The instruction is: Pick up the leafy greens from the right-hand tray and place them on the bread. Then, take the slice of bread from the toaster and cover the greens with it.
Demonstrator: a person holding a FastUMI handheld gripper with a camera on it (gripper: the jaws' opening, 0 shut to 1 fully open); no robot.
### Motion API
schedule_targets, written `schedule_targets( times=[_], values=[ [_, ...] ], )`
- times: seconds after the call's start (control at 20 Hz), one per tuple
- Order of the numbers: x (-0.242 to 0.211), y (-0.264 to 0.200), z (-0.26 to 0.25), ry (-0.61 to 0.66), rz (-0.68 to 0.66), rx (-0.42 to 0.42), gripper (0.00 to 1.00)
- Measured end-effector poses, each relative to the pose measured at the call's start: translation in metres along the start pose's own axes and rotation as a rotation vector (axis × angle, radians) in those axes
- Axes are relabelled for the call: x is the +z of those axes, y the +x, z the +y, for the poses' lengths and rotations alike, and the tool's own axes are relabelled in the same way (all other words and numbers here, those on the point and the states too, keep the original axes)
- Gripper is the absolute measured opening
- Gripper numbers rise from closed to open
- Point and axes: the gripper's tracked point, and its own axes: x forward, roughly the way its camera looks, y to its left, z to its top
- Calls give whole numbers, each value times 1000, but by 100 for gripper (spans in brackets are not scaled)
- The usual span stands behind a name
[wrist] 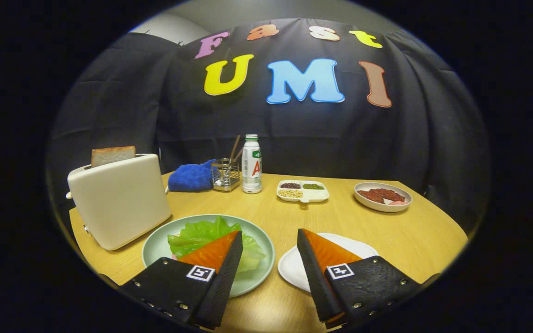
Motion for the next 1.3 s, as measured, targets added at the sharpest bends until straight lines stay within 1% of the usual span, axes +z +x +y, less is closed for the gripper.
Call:
schedule_targets(
  times=[0.05,0.15,0.3,0.4,0.55,0.7,0.75,0.85,0.95,1.0,1.15,1.3],
  values=[
    [4,-3,2,-11,-13,-3,74],
    [11,-11,4,-16,-43,-6,70],
    [19,-23,12,24,-57,-5,69],
    [27,-31,14,36,-65,-22,69],
    [43,-43,35,47,-108,28,69],
    [51,-53,59,71,-91,84,69],
    [55,-56,66,70,-88,88,69],
    [66,-62,79,34,-111,71,69],
    [75,-68,96,-21,-163,49,69],
    [75,-69,109,-37,-174,52,69],
    [67,-68,149,-22,-138,136,69],
    [68,-66,173,-22,-131,167,69]
  ],
)
